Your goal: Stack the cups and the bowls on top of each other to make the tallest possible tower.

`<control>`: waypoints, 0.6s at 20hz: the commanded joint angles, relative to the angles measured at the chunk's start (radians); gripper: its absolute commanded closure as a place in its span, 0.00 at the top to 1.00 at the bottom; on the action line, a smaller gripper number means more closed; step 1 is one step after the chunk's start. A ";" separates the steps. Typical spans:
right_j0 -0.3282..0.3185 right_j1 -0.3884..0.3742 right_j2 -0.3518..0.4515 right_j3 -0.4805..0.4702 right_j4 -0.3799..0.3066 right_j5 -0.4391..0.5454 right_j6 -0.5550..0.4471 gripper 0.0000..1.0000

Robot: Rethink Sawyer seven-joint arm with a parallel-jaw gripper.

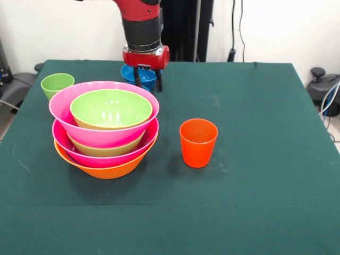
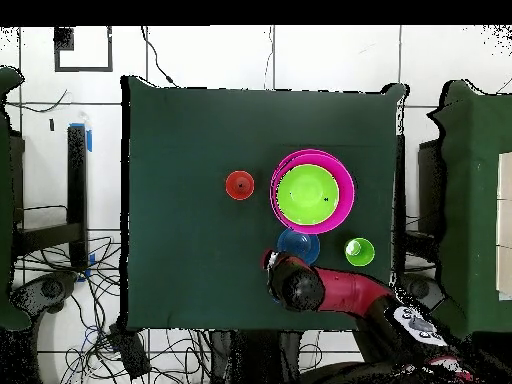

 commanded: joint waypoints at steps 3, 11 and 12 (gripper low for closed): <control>0.020 0.097 0.012 -0.088 -0.067 -0.103 0.056 1.00; 0.023 0.163 0.033 -0.147 -0.069 -0.142 0.052 1.00; 0.025 0.178 0.036 -0.160 -0.068 -0.148 0.053 1.00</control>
